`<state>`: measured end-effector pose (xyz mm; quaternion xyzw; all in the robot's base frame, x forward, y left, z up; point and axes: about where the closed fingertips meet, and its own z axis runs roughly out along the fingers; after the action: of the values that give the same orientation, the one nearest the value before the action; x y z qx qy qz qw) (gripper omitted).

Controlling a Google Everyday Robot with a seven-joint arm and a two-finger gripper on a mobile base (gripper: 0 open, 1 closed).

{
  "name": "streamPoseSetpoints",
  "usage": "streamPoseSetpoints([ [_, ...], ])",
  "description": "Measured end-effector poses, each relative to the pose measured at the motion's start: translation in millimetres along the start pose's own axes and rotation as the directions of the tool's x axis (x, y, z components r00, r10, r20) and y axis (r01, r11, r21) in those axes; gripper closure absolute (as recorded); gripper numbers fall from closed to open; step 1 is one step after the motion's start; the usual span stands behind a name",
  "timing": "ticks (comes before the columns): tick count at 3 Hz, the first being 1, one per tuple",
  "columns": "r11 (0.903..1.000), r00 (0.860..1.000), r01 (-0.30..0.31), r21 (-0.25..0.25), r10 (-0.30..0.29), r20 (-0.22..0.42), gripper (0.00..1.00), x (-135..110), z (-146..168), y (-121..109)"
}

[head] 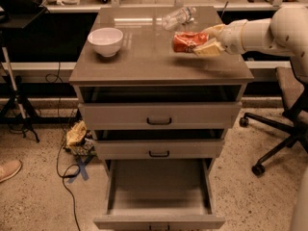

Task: Pick coke can from bottom drawer and place on counter

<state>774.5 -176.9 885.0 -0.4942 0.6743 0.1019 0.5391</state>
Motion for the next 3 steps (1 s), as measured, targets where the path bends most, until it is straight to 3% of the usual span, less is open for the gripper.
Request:
streamPoseSetpoints([
  [1, 0.9983, 0.999, -0.029, -0.051, 0.027, -0.027, 0.73, 4.9, 13.0, -5.2],
  [3, 0.9938, 0.998, -0.046, -0.101, 0.041, -0.053, 0.27, 13.7, 21.6, -7.9],
])
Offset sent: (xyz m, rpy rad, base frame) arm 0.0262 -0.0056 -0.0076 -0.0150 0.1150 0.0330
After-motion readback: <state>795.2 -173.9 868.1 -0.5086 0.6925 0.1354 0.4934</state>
